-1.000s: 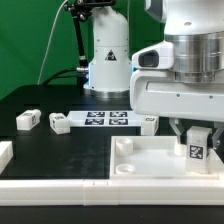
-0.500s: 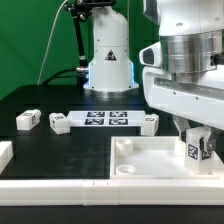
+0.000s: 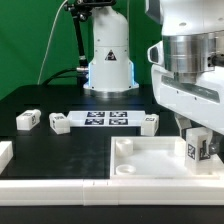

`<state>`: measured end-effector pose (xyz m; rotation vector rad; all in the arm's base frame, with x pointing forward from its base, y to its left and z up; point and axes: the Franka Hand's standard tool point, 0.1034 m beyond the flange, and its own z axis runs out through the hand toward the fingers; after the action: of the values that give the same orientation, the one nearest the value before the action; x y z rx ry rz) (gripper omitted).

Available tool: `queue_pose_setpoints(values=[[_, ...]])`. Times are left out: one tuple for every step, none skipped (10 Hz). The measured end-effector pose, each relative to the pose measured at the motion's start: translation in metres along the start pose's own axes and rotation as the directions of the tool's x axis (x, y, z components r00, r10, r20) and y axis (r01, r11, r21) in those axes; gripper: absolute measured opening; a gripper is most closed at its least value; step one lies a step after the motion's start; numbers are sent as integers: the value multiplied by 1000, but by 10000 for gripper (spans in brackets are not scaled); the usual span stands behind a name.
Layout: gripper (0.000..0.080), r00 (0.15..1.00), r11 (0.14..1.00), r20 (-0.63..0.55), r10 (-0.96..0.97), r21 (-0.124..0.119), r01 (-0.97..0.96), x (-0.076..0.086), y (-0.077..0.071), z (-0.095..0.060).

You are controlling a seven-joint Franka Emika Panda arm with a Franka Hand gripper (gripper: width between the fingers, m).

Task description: Assemble one leg

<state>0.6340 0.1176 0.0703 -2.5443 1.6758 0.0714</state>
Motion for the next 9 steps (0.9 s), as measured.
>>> queue_pose_setpoints(values=[[548,999,999,1,-34,0,34,0,0,0],[628,990,990,1,-140,0,140,-1,0,0],[628,972,972,2,-236,0,236,-4,-1,0],[646,945,945,2,-327,0,327,-5,-1,1],[649,904,904,2,-428,0,428,-4,-1,1],[649,865,865,2,-502,-1,502,-3,0,2],[649,805,805,1,-594,-3,594,-3,0,2],[649,743,743,-1,-669,-9,669,-5,-1,2],[649,694,694,0,-720,-10,720,-8,-1,2]])
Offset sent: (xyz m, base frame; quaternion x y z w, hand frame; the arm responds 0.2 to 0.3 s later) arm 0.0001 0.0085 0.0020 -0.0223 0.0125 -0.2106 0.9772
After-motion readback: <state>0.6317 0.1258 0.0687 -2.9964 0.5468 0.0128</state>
